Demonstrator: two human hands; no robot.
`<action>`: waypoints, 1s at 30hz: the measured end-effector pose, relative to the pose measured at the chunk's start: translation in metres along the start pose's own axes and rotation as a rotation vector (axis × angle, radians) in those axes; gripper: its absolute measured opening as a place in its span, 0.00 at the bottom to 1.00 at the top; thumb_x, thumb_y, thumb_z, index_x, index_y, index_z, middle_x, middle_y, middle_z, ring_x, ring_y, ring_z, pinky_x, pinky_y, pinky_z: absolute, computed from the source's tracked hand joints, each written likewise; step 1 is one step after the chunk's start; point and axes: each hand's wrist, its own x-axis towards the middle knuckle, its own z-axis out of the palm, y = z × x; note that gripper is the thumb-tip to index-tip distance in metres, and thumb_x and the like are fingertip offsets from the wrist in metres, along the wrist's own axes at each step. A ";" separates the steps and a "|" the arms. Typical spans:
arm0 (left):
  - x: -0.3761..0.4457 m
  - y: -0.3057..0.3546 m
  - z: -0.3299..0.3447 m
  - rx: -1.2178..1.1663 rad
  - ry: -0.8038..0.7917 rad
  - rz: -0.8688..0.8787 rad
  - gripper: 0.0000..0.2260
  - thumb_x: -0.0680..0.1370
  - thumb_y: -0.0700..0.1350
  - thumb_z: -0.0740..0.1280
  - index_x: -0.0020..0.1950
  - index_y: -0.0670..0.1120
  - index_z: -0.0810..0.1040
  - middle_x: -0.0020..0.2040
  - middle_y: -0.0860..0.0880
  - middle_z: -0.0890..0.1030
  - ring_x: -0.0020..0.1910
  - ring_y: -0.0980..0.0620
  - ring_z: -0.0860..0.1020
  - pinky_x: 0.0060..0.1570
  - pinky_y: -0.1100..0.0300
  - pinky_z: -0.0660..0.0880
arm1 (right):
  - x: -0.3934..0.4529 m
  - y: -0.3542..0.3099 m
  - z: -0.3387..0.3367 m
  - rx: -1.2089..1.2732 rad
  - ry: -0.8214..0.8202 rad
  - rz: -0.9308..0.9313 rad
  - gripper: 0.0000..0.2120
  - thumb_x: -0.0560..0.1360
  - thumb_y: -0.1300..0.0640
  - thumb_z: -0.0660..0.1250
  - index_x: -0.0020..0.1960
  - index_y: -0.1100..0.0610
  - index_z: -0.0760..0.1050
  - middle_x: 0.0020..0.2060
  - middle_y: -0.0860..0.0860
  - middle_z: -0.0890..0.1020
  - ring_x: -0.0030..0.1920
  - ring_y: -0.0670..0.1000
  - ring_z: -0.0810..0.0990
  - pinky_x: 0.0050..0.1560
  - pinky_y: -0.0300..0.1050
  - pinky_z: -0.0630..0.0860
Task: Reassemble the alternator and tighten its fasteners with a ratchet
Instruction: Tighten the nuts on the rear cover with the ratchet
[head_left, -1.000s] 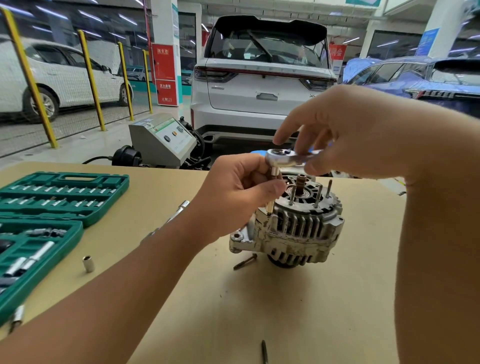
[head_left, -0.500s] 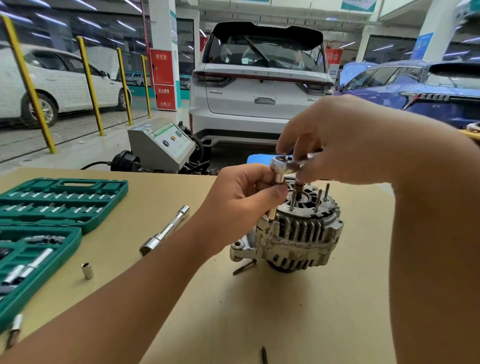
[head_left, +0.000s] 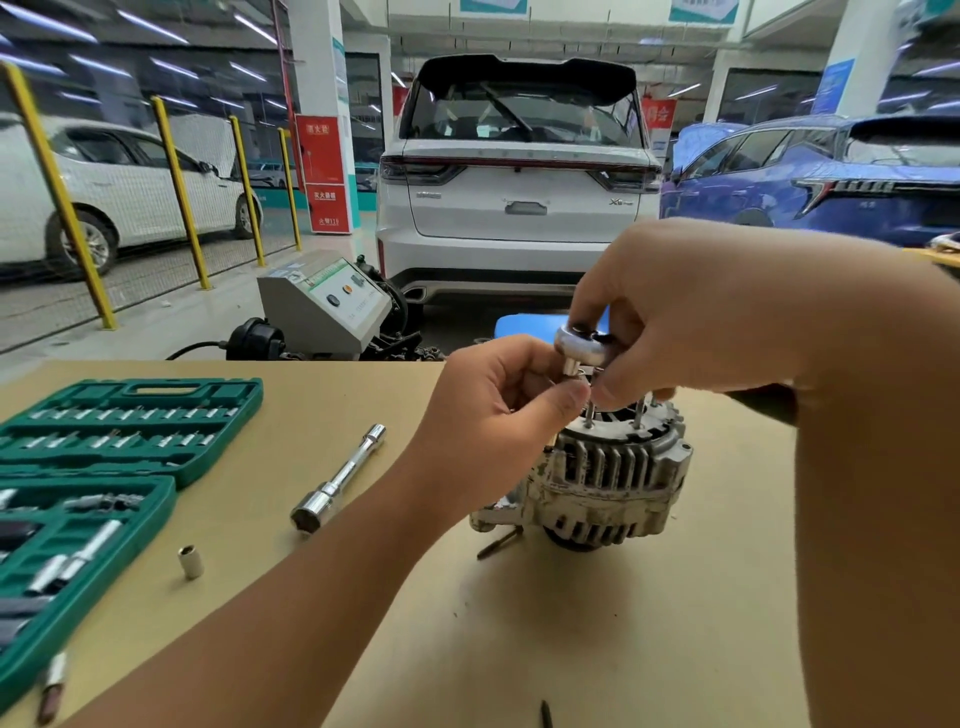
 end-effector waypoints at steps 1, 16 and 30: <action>0.001 0.000 -0.001 0.011 0.002 0.000 0.02 0.78 0.35 0.72 0.51 0.38 0.83 0.41 0.33 0.81 0.36 0.37 0.79 0.35 0.45 0.80 | -0.002 0.001 -0.002 0.040 -0.020 0.013 0.15 0.69 0.51 0.79 0.49 0.39 0.77 0.27 0.39 0.81 0.28 0.39 0.79 0.33 0.40 0.71; 0.006 -0.007 -0.019 -0.118 -0.170 -0.055 0.04 0.80 0.40 0.68 0.49 0.40 0.80 0.41 0.39 0.84 0.28 0.50 0.72 0.27 0.60 0.71 | 0.006 -0.013 -0.007 -0.082 0.053 -0.027 0.14 0.74 0.63 0.72 0.48 0.43 0.79 0.37 0.41 0.76 0.38 0.42 0.73 0.32 0.38 0.66; 0.007 -0.005 -0.020 -0.005 -0.122 -0.039 0.04 0.79 0.37 0.71 0.45 0.43 0.83 0.32 0.46 0.79 0.28 0.50 0.76 0.27 0.60 0.73 | 0.007 -0.009 0.004 -0.123 0.090 -0.011 0.09 0.76 0.60 0.70 0.49 0.47 0.83 0.40 0.46 0.80 0.40 0.50 0.79 0.36 0.44 0.77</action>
